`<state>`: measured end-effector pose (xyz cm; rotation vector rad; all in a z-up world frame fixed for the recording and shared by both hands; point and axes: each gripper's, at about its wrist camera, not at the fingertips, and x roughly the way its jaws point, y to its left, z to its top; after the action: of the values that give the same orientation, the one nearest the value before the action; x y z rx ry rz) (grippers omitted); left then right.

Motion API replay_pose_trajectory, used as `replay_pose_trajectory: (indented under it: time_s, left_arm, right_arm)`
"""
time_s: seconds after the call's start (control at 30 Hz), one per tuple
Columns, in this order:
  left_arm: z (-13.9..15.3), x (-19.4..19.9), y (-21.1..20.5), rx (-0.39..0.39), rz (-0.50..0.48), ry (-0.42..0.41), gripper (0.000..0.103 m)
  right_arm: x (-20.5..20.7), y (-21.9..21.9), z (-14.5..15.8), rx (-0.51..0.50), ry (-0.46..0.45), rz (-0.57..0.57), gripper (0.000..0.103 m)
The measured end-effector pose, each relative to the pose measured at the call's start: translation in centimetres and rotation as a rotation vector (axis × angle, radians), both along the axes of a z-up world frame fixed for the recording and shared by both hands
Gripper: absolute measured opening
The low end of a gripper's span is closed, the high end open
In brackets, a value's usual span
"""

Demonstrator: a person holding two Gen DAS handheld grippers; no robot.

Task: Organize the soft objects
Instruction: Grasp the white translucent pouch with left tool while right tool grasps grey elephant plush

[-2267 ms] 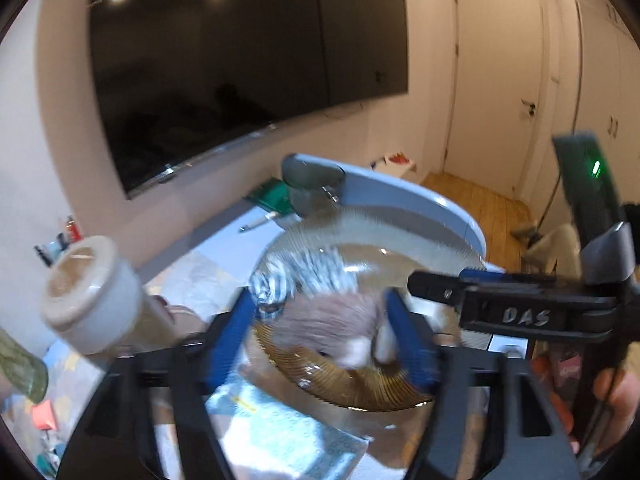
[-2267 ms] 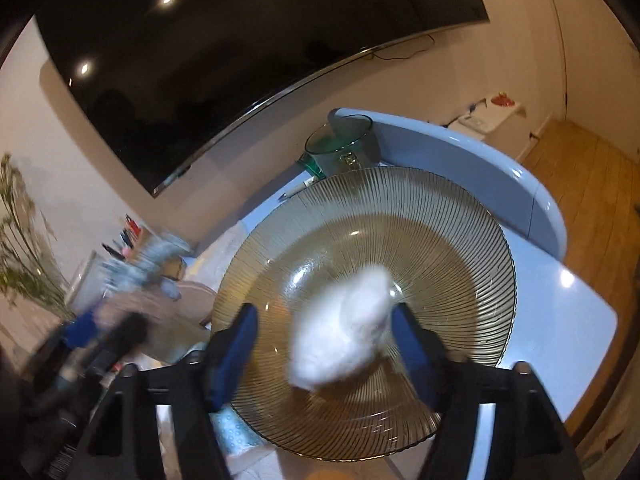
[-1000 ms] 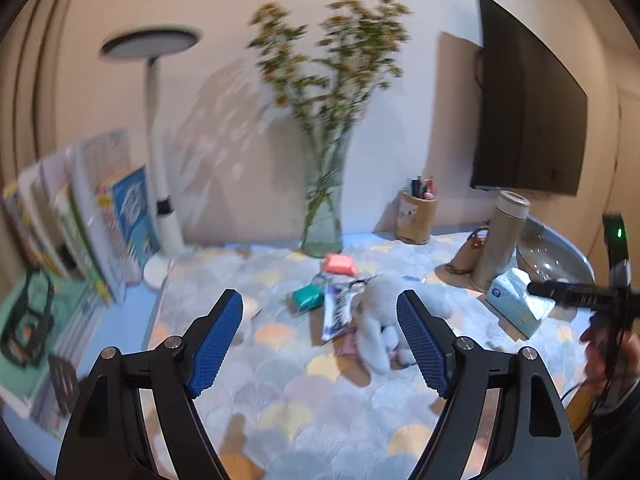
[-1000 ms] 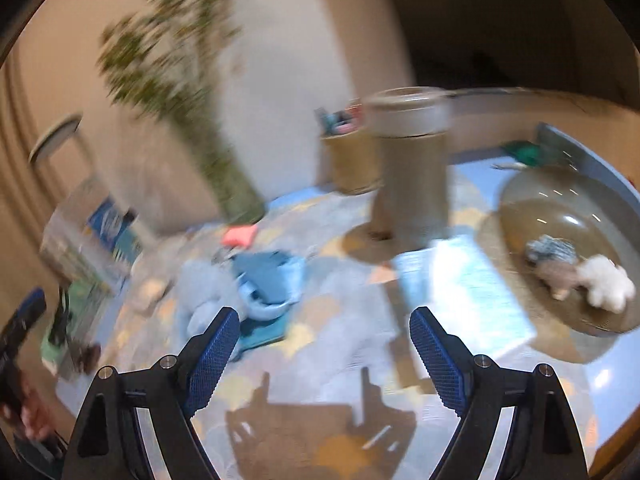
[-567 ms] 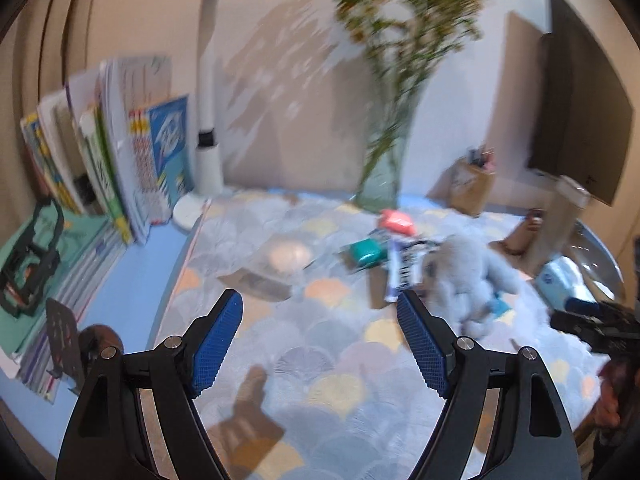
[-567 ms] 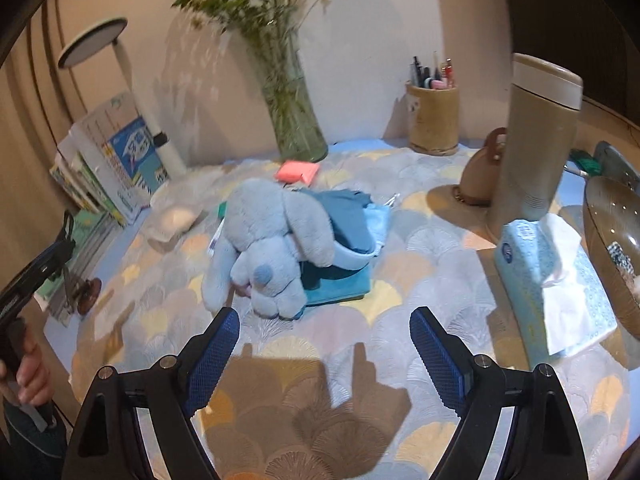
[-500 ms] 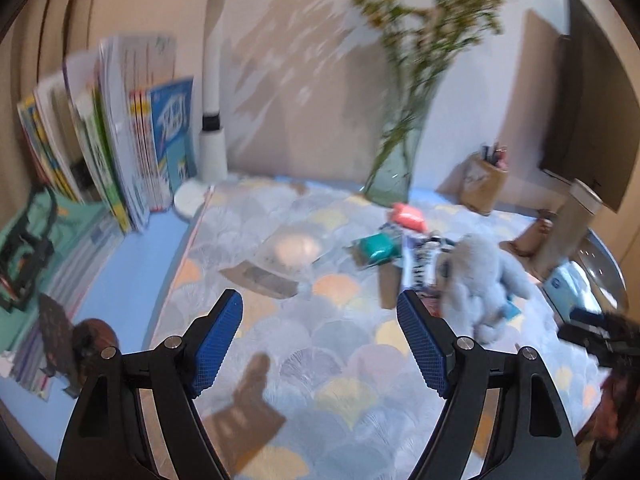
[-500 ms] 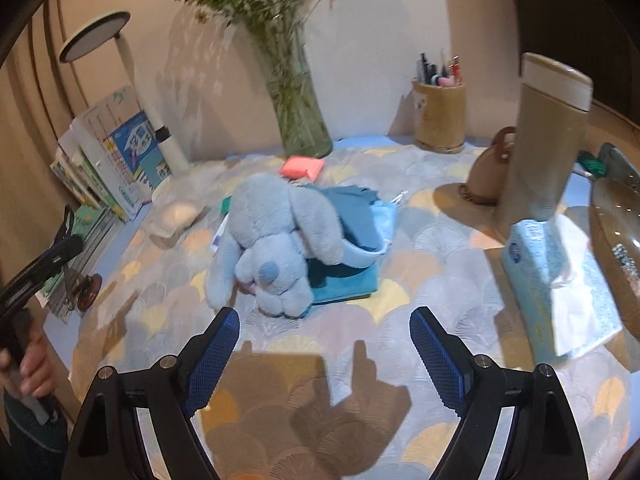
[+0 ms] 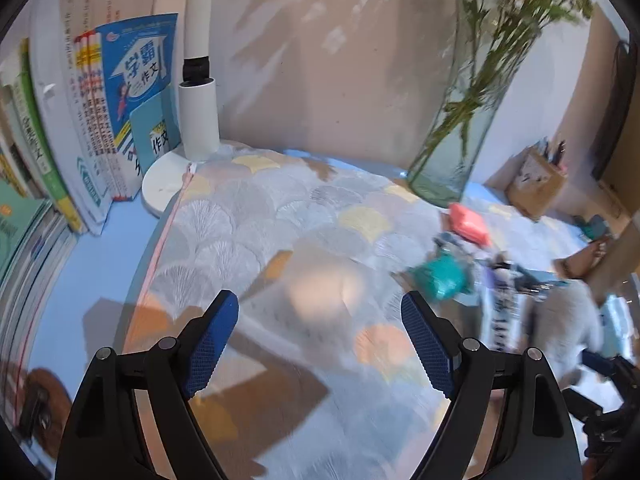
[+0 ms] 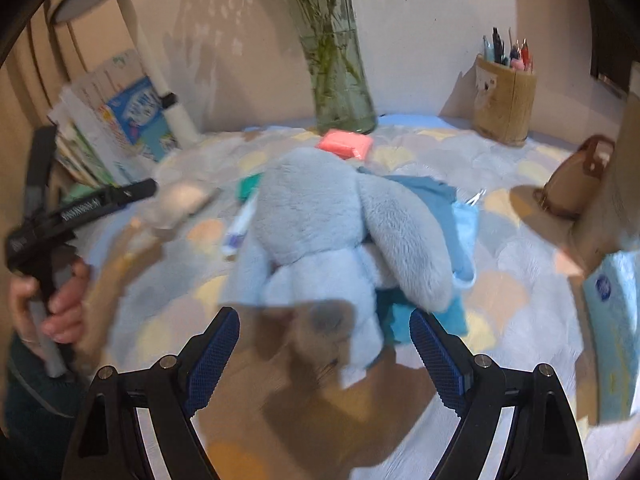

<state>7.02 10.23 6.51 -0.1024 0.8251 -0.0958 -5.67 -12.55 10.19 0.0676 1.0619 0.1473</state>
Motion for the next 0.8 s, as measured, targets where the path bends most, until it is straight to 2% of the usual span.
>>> replay_pose_trajectory:
  time_s: [0.1, 0.2, 0.27, 0.3, 0.33, 0.37, 0.47, 0.6, 0.7, 0.8]
  left_arm:
    - [-1.6, 1.4, -0.8, 0.062, -0.016, 0.016, 0.083]
    - [-2.7, 2.0, -0.5, 0.061, -0.001, 0.015, 0.082]
    - [-3.2, 2.1, -0.1, 0.042, 0.009, 0.015, 0.081]
    - [-3.3, 2.2, 0.1, 0.031, 0.007, 0.019, 0.073]
    - [-3.3, 2.1, 0.2, 0.013, 0.001, 0.013, 0.066]
    - [-3.3, 2.1, 0.2, -0.001, -0.015, 0.012, 0.053]
    - [-3.3, 1.6, -0.8, 0.035, -0.045, -0.005, 0.041]
    - [-3.0, 0.7, -1.6, 0.088, -0.043, -0.048, 0.039]
    - [-2.7, 0.1, -2.1, 0.115, -0.030, -0.061, 0.039]
    - [-1.7, -1.5, -2.8, 0.089, -0.037, -0.082, 0.039]
  right_arm:
    - [0.7, 0.3, -1.4, -0.058, -0.041, 0.000, 0.086]
    - [0.8, 0.3, -2.2, -0.050, -0.061, 0.021, 0.081]
    - [0.5, 0.3, -2.5, -0.044, -0.100, 0.039, 0.063]
    - [0.4, 0.4, -2.6, -0.039, -0.103, 0.043, 0.061]
    - [0.2, 0.4, -2.6, -0.034, -0.111, 0.049, 0.053]
    - [0.1, 0.6, -2.5, -0.035, -0.124, 0.055, 0.050]
    - [-0.1, 1.3, -2.4, -0.070, -0.148, 0.061, 0.046]
    - [-0.6, 1.2, -1.9, -0.046, -0.175, 0.066, 0.043]
    - [-1.0, 0.3, -1.3, 0.021, -0.182, 0.056, 0.042]
    - [-1.6, -0.5, -0.8, 0.085, -0.174, 0.047, 0.040]
